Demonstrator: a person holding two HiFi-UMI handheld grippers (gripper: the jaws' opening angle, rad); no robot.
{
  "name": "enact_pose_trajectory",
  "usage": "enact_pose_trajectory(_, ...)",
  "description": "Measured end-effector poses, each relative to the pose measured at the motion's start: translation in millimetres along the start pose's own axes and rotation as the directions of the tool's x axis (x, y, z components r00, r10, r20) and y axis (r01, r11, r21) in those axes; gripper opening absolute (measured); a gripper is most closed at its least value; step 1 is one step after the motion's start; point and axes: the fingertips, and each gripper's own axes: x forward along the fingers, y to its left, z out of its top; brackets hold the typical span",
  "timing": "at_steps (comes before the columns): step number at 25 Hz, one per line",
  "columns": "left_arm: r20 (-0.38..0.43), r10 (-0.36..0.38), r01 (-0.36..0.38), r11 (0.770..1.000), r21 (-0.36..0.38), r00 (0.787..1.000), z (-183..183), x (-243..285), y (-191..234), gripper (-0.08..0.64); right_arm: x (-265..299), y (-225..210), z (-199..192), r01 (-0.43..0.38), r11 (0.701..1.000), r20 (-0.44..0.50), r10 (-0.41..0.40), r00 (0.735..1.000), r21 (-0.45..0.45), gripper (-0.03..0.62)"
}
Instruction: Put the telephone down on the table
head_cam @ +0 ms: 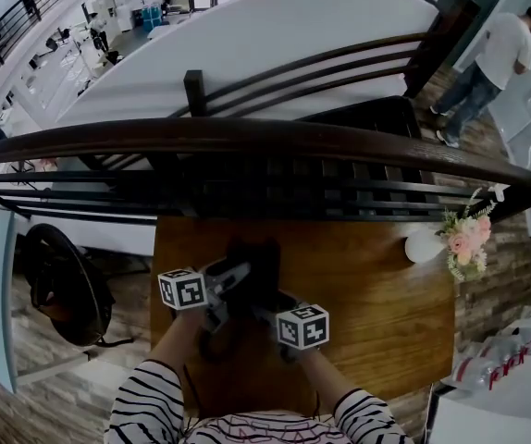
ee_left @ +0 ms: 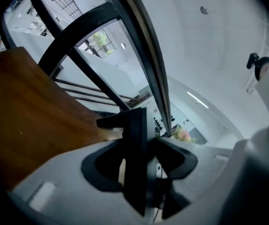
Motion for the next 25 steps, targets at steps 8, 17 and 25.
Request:
enact_pose_trajectory(8,-0.01,0.017,-0.017,0.999,-0.043,1.0,3,9,23,0.218,14,-12,4,0.01,1.0,-0.033,-0.009,0.999,0.016,0.287)
enact_pose_trajectory(17,-0.016,0.015,-0.016,0.998,-0.055,1.0,8,20,32,0.218,16,-22,13,0.013,1.0,-0.047,-0.012,0.999,0.024,0.284)
enact_pose_trajectory(25,0.013,-0.002,0.003,0.998,-0.063,1.0,3,12,30,0.219,19,-21,3,0.018,0.999,-0.021,-0.017,1.0,0.03,0.303)
